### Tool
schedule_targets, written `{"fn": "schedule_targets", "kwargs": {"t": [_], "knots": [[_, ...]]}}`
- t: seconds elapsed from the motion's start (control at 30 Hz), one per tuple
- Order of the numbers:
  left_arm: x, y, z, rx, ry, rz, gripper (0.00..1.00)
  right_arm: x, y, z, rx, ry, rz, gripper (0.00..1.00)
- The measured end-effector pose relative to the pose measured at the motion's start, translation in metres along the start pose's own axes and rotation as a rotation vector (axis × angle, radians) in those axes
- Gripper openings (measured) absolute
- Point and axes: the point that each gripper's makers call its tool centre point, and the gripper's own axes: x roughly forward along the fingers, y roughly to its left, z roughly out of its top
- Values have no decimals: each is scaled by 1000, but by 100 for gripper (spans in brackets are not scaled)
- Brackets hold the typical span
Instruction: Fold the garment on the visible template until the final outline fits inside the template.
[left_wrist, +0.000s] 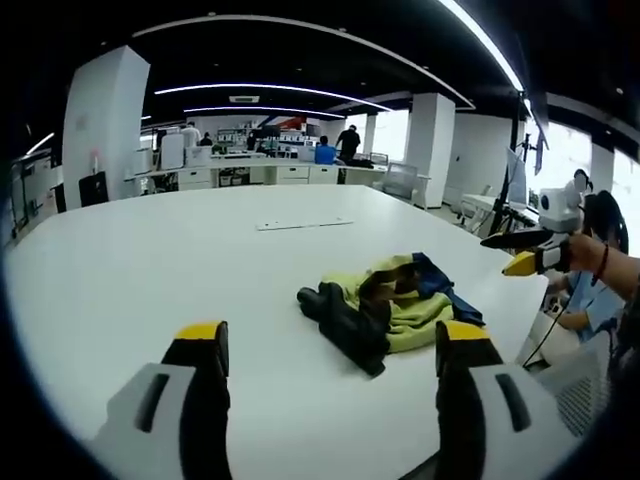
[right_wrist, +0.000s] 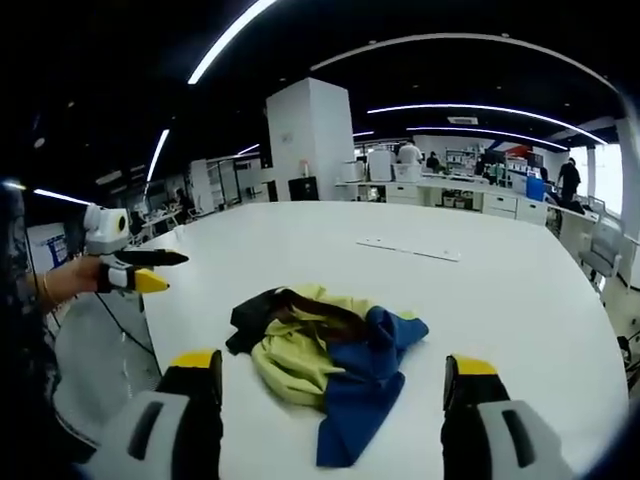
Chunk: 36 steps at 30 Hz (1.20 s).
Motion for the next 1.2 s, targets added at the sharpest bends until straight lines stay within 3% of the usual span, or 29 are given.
{"fn": "schedule_targets", "kwargs": {"t": [0.27, 0.4, 0.7, 0.9, 1.2], "knots": [[5, -3, 2, -15, -13, -2, 72, 5, 1, -2, -6, -3, 14, 83], [10, -9, 1, -10, -9, -13, 69, 6, 0, -1, 10, -11, 29, 75], [25, -22, -7, -6, 12, -55, 65, 15, 2, -5, 17, -3, 46, 72], [32, -31, -9, -7, 16, -76, 56, 25, 7, -10, -3, 12, 71, 60], [47, -43, -20, 1, 49, -112, 44, 38, 6, -15, 9, 25, 79, 53]]}}
